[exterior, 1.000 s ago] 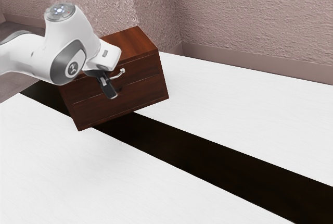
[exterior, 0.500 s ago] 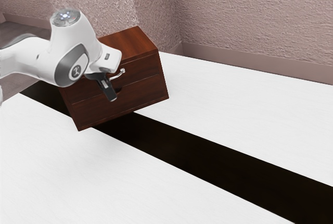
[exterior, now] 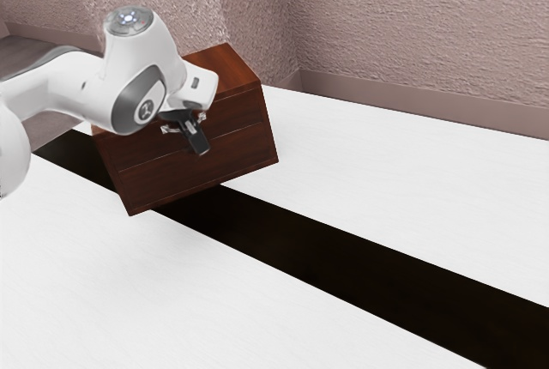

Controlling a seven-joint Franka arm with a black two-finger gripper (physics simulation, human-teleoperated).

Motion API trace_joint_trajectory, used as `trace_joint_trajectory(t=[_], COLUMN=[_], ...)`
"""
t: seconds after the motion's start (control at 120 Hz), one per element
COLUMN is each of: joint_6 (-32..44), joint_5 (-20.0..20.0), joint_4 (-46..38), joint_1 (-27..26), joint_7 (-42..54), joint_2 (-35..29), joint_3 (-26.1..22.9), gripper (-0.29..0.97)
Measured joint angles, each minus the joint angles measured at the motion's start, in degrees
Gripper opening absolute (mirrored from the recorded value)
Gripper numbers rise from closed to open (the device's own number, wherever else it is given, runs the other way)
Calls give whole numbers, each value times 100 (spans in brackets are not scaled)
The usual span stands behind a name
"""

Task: Pull the drawer handle with one arm to open the drawer

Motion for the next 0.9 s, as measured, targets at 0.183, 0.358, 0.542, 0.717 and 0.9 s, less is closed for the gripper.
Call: trace_joint_trajectory(t=[0.183, 0.358, 0.542, 0.717, 0.9], joint_6=[1, 7, 10, 5, -6], joint_5=[-10, -19, -20, -20, -18], joint_4=[58, 54, 36, 2, -102], joint_1=[-92, -95, -78, -70, -82], joint_7=[-41, -72, -91, -100, -107], joint_2=[103, 230, 202, 175, 80], joint_3=[101, 107, 83, 61, 49], gripper=[68, 68, 68, 67, 66])
